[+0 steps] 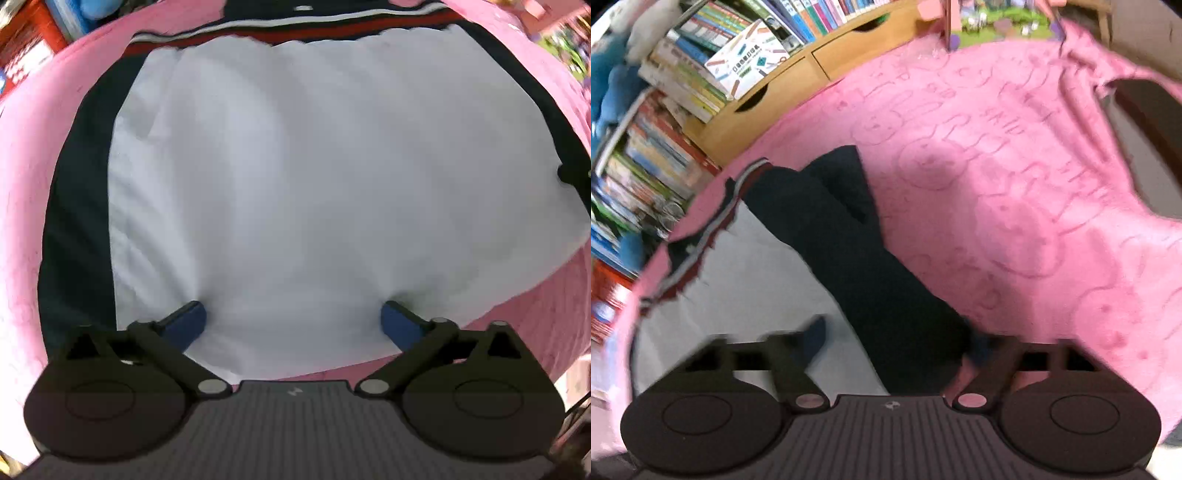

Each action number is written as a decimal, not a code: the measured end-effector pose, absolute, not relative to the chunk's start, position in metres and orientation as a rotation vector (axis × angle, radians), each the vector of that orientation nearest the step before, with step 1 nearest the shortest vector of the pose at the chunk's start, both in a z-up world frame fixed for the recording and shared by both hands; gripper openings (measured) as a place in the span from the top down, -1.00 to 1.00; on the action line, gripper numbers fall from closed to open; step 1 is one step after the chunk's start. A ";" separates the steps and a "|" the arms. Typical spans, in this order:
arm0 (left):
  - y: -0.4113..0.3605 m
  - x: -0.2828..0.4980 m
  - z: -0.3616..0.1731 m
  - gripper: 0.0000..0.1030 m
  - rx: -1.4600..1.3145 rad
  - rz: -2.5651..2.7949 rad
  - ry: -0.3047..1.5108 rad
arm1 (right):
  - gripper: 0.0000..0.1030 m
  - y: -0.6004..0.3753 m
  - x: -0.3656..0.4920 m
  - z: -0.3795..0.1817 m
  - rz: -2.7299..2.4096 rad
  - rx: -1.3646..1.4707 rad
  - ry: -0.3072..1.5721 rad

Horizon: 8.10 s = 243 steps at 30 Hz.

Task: Fold clothes

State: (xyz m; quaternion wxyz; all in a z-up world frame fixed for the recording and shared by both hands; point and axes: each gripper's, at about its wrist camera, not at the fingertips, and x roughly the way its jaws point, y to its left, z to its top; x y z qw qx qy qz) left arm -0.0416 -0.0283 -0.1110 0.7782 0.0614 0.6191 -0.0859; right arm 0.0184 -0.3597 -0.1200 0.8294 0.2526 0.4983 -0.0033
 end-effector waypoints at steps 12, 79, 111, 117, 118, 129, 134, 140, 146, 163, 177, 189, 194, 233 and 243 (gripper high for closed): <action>-0.026 -0.046 -0.106 -1.00 0.137 -0.202 1.299 | 0.38 -0.343 0.057 -0.110 0.026 0.464 1.159; 0.146 -0.061 -0.080 0.29 -0.388 -0.152 1.104 | -0.64 0.001 0.038 -0.026 0.748 -0.309 0.960; 0.176 -0.058 -0.094 0.26 -0.378 -0.151 1.082 | 0.06 0.130 0.071 -0.092 0.811 -0.570 0.942; 0.176 -0.058 -0.096 0.24 -0.377 -0.159 1.077 | 0.08 0.104 0.067 -0.055 0.778 -0.433 0.850; 0.176 -0.058 -0.097 0.24 -0.379 -0.161 1.076 | 0.08 0.099 0.064 -0.050 0.757 -0.433 0.824; 0.180 -0.062 -0.086 -0.06 -0.258 -0.095 1.054 | 0.45 0.088 0.048 -0.082 0.613 -0.577 0.806; 0.183 -0.061 -0.099 -0.09 -0.279 -0.091 1.062 | 0.45 0.101 0.063 -0.092 0.614 -0.567 0.822; 0.178 -0.063 -0.099 -0.10 -0.229 -0.101 1.047 | 0.46 0.108 0.072 -0.102 0.640 -0.544 0.808; 0.175 -0.066 -0.100 -0.10 -0.177 -0.128 1.046 | 0.46 0.152 0.110 -0.113 0.718 -0.570 0.872; 0.184 -0.063 -0.103 -0.12 -0.246 -0.146 1.067 | -0.53 -0.048 -0.098 -0.067 0.614 -0.816 0.637; 0.163 -0.050 -0.103 -0.47 -0.116 -0.067 1.164 | -0.94 -0.051 -0.143 -0.118 0.379 -0.880 0.345; 0.146 -0.050 -0.110 -0.92 -0.023 -0.093 1.232 | -0.97 -0.098 -0.135 -0.111 0.306 -0.896 0.359; 0.143 -0.047 -0.110 -0.92 -0.021 -0.079 1.253 | -0.99 -0.093 -0.159 -0.099 0.401 -0.763 0.266; 0.146 -0.029 -0.115 -1.00 0.017 -0.068 1.389 | -0.68 -0.123 -0.106 -0.131 0.302 -0.634 0.414; 0.144 -0.030 -0.116 -1.00 0.031 -0.085 1.366 | -0.95 -0.127 -0.132 -0.142 0.368 -0.872 0.228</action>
